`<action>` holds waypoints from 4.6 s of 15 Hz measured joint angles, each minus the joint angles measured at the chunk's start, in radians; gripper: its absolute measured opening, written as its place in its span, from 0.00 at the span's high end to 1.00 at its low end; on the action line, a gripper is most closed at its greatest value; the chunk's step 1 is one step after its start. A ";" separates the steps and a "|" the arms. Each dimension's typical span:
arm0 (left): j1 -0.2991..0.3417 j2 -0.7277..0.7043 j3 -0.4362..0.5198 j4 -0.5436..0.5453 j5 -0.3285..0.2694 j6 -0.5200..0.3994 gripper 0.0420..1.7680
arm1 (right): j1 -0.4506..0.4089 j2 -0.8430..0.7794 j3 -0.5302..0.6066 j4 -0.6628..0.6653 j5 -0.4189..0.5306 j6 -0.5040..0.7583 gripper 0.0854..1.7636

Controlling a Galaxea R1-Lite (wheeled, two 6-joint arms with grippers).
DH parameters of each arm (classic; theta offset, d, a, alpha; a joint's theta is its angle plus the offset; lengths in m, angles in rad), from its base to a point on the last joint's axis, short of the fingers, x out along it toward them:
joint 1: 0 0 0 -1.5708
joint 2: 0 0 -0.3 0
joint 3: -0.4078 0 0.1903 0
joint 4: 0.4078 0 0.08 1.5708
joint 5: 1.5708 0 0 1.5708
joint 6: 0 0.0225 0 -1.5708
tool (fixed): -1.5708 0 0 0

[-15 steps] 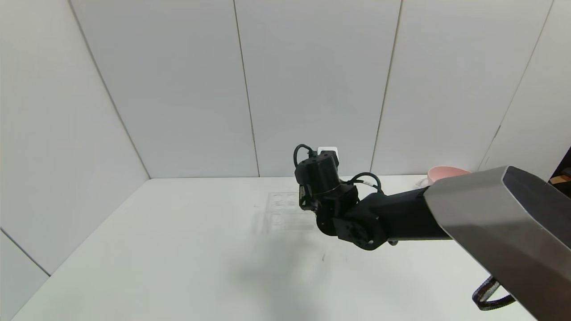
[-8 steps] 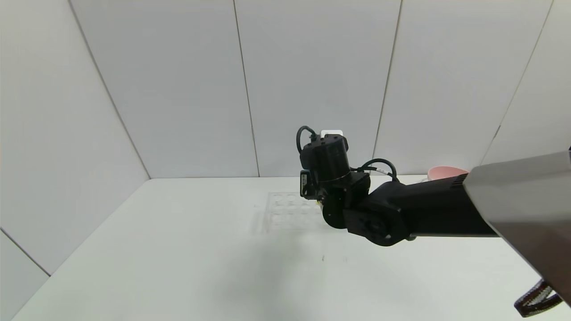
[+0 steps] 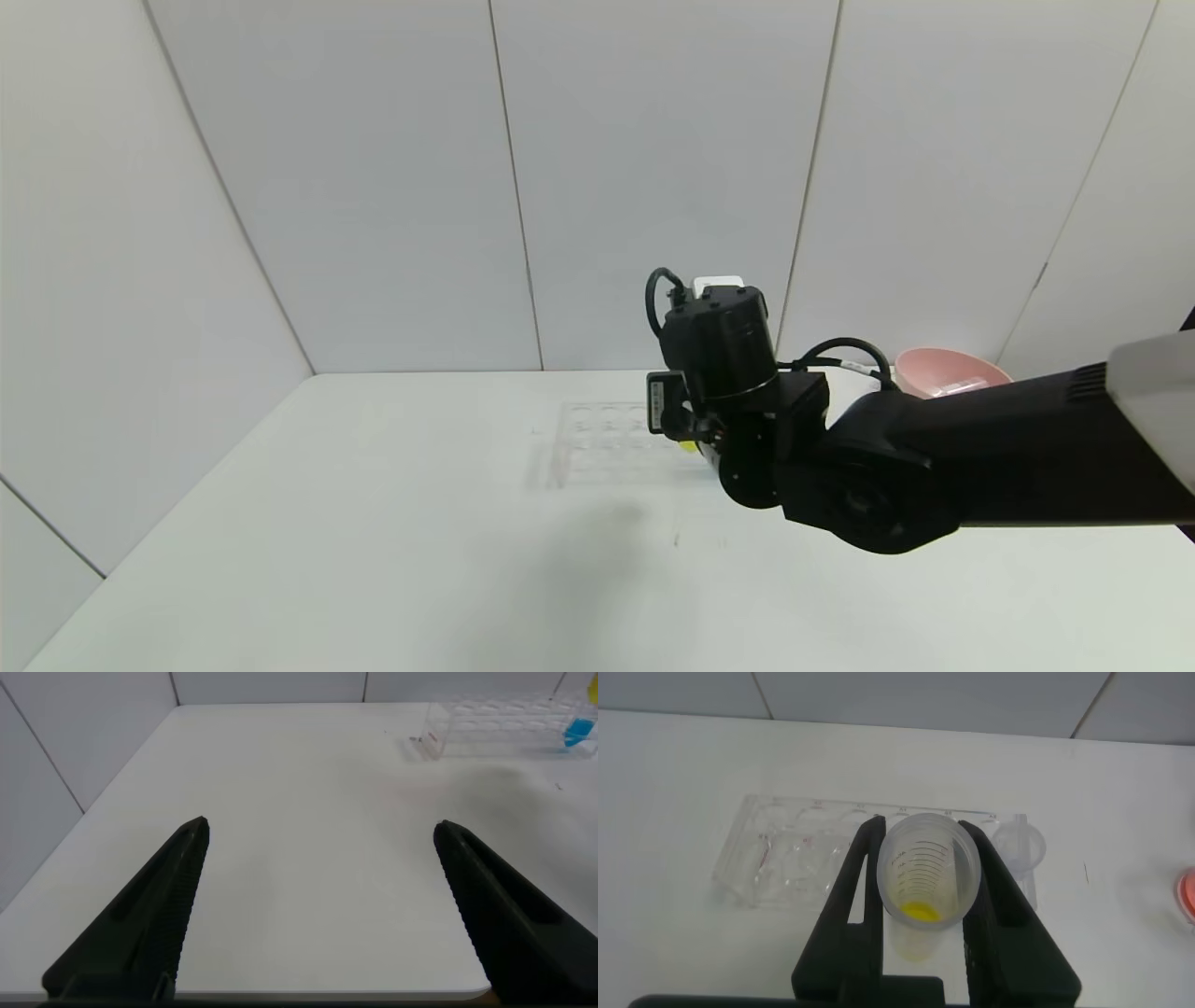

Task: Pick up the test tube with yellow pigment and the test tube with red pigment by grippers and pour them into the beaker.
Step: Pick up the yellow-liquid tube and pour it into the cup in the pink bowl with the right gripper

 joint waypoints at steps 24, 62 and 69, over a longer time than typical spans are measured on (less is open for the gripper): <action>0.000 0.000 0.000 0.000 0.000 0.000 0.03 | -0.740 -0.564 0.665 -0.160 0.921 -0.318 0.73; 0.000 0.000 0.000 0.000 0.000 0.000 0.03 | -1.043 -0.027 -0.166 0.489 1.086 -1.278 0.73; 0.000 0.000 0.000 0.000 0.000 0.000 0.03 | -0.980 0.045 -0.405 0.730 1.067 -1.300 0.73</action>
